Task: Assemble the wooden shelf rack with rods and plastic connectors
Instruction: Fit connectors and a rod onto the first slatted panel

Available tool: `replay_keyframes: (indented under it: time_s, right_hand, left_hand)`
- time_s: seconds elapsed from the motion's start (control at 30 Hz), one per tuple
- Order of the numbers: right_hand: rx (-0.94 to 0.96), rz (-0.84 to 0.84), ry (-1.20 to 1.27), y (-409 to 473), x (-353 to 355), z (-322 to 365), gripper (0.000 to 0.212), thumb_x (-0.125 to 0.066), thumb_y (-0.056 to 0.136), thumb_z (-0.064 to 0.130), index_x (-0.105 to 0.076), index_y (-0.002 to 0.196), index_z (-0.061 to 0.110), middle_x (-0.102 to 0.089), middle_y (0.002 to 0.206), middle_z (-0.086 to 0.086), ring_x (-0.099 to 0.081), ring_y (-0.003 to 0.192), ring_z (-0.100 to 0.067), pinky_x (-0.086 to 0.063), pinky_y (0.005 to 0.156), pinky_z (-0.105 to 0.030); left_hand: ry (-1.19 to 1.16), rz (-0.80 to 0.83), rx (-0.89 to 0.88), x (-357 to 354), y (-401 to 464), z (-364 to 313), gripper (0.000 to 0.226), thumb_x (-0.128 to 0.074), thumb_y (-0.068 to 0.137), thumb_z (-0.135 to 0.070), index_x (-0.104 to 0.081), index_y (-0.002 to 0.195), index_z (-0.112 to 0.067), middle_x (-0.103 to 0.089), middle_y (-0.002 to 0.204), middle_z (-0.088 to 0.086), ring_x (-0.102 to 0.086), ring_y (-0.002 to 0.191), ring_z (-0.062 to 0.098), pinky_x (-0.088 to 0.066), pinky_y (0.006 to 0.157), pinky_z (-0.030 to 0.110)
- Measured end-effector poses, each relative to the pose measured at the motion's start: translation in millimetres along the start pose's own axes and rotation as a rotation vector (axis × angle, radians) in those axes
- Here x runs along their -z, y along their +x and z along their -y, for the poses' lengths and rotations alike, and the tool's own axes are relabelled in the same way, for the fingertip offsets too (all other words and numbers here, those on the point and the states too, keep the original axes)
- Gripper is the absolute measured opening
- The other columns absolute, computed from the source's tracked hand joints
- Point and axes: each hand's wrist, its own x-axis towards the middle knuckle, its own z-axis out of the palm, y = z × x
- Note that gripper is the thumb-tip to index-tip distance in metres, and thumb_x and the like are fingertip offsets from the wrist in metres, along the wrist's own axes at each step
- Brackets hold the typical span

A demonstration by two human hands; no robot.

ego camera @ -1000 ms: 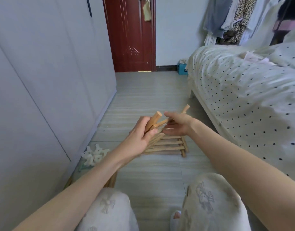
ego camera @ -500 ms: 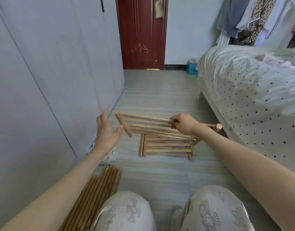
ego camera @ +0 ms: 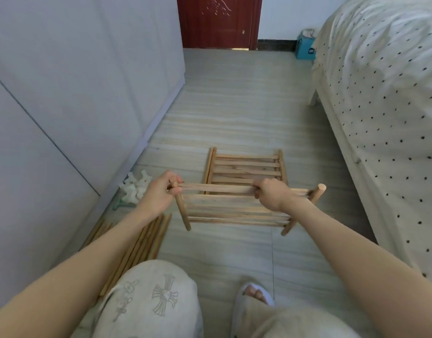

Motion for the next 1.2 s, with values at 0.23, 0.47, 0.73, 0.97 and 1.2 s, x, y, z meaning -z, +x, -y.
replay_keyframes:
  time_s: [0.23, 0.47, 0.73, 0.97, 1.2]
  right_hand:
    - [-0.008, -0.045, -0.060, 23.7, -35.2, -27.5, 0.021, -0.042, 0.091, 0.009, -0.057, 0.105, 0.014, -0.064, 0.106, -0.013, -0.055, 0.097, -0.033, -0.033, 0.076, -0.034]
    - [0.041, -0.040, -0.147, 30.7, -45.2, -14.6, 0.034, -0.041, 0.097, 0.029, -0.044, 0.128, 0.017, -0.050, 0.130, -0.009, -0.046, 0.120, -0.030, -0.034, 0.096, -0.040]
    - [0.333, -0.078, -0.275, 43.8, -54.3, 49.3, 0.036, -0.037, 0.099, 0.033, -0.041, 0.128, 0.012, -0.053, 0.123, -0.010, -0.052, 0.111, -0.031, -0.041, 0.086, -0.039]
    - [0.371, -0.034, -0.161, 92.1, -64.8, 83.1, 0.034, -0.031, 0.100, 0.040, -0.048, 0.112, 0.013, -0.065, 0.103, -0.014, -0.060, 0.095, -0.035, -0.041, 0.067, -0.037]
    - [0.327, -0.190, -0.149, 128.8, -69.4, 74.0, 0.032, -0.028, 0.100, 0.042, -0.047, 0.115, 0.021, -0.067, 0.095, -0.010, -0.062, 0.088, -0.035, -0.037, 0.060, -0.035]
  left_hand:
    - [0.035, 0.035, 0.056, -35.9, 17.2, 18.1, 0.022, -0.061, 0.083, 0.008, -0.048, 0.076, -0.009, -0.061, 0.094, 0.004, -0.057, 0.087, 0.015, -0.041, 0.074, 0.005]
    - [0.004, 0.016, 0.052, -42.0, 18.8, 23.4, 0.015, -0.063, 0.084, 0.002, -0.053, 0.085, -0.010, -0.065, 0.108, 0.005, -0.060, 0.099, 0.018, -0.044, 0.093, 0.027]
    - [-0.057, 0.024, 0.000, -31.3, 8.1, 44.7, 0.029, -0.073, 0.078, -0.011, -0.055, 0.074, -0.033, -0.067, 0.091, -0.005, -0.064, 0.092, 0.006, -0.047, 0.089, 0.024]
    - [-0.051, 0.118, 0.077, -21.4, 12.8, 97.1, 0.021, -0.062, 0.087, -0.005, -0.058, 0.101, -0.021, -0.064, 0.102, -0.001, -0.062, 0.099, 0.015, -0.047, 0.089, 0.026]
    - [0.303, 0.173, 0.381, -14.4, 48.2, 196.2, 0.041, -0.053, 0.092, -0.013, -0.045, 0.132, -0.008, -0.049, 0.133, 0.012, -0.046, 0.122, 0.025, -0.036, 0.103, 0.033]
